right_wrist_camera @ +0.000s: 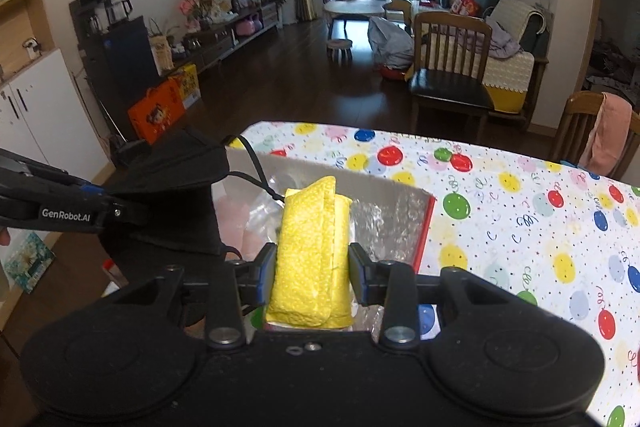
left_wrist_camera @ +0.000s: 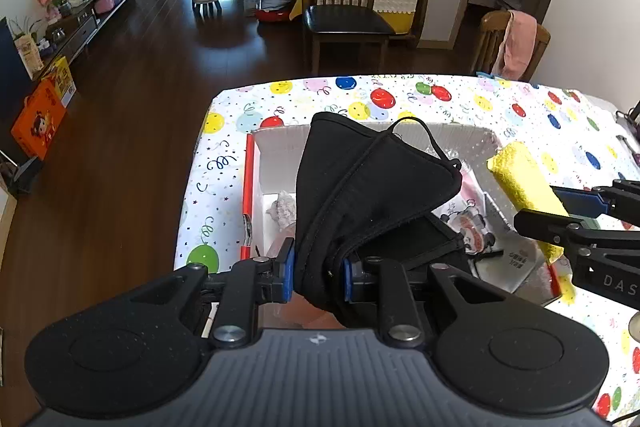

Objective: Organize soft objects
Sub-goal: 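Carry the black mask and yellow cloth over the red box and lower them in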

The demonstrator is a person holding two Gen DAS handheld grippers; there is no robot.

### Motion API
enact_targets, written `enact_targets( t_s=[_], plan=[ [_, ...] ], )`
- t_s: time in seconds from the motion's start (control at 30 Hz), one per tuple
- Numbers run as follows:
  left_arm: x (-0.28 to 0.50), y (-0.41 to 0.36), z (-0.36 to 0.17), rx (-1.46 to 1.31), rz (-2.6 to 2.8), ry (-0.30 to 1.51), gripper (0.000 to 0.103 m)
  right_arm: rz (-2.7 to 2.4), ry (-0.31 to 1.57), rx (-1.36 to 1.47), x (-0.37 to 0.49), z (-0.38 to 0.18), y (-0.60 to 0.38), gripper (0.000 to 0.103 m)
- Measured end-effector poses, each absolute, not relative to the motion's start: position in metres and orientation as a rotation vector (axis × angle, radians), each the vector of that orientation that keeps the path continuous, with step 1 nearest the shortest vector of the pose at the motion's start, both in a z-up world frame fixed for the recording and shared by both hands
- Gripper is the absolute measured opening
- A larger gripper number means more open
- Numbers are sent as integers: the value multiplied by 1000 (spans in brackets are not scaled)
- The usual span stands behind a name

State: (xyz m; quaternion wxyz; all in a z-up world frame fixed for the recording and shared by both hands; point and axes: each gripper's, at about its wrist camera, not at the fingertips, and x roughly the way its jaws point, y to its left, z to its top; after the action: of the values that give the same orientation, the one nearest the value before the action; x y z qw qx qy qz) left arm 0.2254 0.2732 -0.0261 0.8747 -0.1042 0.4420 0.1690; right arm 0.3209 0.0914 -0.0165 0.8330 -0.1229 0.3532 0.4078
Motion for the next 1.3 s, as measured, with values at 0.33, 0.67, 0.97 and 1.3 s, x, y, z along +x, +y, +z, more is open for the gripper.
enact_targets(
  t_s=[0.33,0.67,0.97,1.3],
  plan=[
    [238,268,-54,-155,338,941,21,792,795,-314,323,-44,100,36],
    [242,263,-80,-120,310,974,21,761,825,-322,321,-59,102,36],
    [240,264,-85,-133,313,966,22,761,856,-320,325,-57,107,40],
    [225,262,-73,-128,313,931,26,780,819,-297,316,-45,101,52]
  ],
)
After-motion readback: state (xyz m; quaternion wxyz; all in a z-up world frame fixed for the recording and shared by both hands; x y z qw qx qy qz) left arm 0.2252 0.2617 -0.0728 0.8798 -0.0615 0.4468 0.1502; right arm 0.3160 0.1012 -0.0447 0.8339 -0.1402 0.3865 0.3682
